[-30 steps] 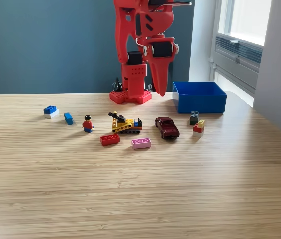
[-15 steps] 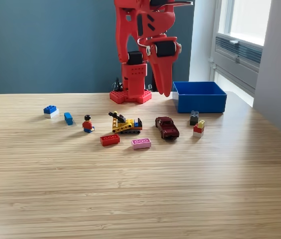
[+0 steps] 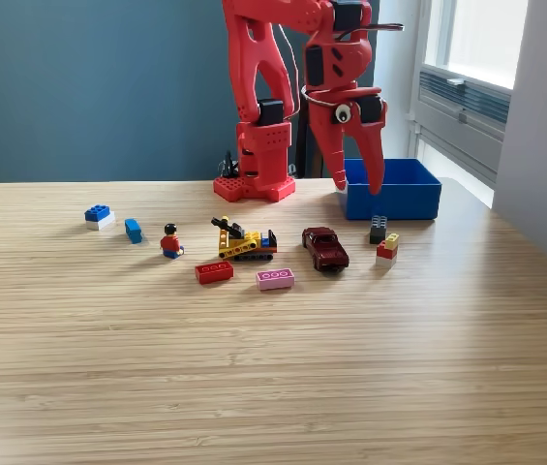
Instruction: Grasp a lego block and put it in the bin.
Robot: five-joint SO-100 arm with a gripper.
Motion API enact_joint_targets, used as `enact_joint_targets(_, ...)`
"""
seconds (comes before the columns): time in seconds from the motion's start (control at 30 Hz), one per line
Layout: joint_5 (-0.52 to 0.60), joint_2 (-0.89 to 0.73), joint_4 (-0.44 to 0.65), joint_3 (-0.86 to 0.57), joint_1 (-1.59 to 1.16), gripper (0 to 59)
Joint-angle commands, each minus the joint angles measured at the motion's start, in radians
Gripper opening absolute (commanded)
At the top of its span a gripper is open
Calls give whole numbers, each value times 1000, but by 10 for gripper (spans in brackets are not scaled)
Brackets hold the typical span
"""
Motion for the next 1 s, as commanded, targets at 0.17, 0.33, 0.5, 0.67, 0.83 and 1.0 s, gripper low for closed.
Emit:
enact_joint_targets(0.17, -215, 2, -3, -21, -66, 252)
enact_joint_targets(0.33, -307, -57, -2, -20, -87, 267)
enact_joint_targets(0.5, -308, -249, -2, -98, -84, 256)
enact_joint_targets(0.67, -308, -393, -2, -163, -83, 254)
enact_joint_targets(0.83, -293, -488, -3, -245, -83, 255)
enact_joint_targets(1.0, -273, -534, -8, -279, -92, 254)
